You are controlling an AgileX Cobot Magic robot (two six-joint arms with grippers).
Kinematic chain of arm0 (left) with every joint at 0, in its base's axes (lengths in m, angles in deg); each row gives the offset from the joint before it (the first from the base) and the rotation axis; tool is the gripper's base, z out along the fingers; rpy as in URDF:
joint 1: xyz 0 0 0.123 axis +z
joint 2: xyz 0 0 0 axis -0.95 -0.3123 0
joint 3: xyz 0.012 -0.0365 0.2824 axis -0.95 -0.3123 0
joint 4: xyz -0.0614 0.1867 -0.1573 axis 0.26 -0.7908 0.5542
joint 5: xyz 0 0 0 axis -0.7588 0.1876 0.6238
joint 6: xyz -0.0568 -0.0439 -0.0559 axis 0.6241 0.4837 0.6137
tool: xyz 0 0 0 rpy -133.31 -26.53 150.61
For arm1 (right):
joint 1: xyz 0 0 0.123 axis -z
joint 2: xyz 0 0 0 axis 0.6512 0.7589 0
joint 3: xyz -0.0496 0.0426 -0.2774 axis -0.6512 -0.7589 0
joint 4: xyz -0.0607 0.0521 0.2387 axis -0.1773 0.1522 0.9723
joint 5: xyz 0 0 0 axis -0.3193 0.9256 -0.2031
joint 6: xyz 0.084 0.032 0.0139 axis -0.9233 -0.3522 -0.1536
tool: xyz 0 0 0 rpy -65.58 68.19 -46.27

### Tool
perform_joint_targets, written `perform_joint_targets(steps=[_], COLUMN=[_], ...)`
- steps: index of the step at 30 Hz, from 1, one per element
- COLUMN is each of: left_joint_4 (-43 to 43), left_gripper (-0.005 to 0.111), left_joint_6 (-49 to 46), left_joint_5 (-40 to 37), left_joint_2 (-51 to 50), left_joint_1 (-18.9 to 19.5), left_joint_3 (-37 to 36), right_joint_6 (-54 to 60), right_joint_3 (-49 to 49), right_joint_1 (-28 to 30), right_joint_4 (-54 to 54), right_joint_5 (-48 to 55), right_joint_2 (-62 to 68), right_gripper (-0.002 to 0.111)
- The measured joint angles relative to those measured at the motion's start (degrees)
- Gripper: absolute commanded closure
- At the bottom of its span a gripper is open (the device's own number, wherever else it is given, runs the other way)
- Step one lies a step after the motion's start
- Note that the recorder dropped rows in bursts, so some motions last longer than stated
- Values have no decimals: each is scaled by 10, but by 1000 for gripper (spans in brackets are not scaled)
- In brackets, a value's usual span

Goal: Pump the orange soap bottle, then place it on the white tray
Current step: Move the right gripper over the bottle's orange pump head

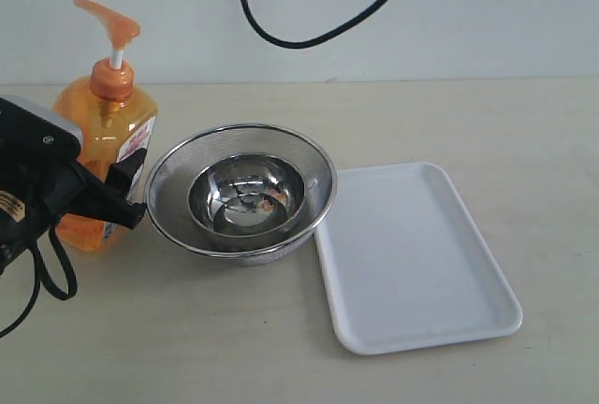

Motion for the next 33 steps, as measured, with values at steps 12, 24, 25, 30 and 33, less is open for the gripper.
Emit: perform_joint_targets(steps=[12, 24, 25, 30, 33], left_joint_4=[-18, -20, -20, -22, -22], left_gripper=[102, 102, 102, 102, 102], left_joint_6=[-11, -15, -16, -18, -18], left_joint_5=[-2, -2, -3, -3, -3], left_joint_2=[0, 0, 0, 0, 0], left_joint_1=[0, 0, 0, 0, 0], left_joint_3=[0, 0, 0, 0, 0], right_joint_6=[15, -76, -88, -124, -128], right_joint_3=[12, 14, 14, 14, 14], right_joint_1=[-41, -41, -41, -39, -31], right_joint_4=[-27, -180, -198, -249, -256], right_joint_5=[-23, -80, -82, -82, -70], right_joint_2=[45, 60, 60, 60, 60], right_gripper=[107, 107, 108, 109, 109])
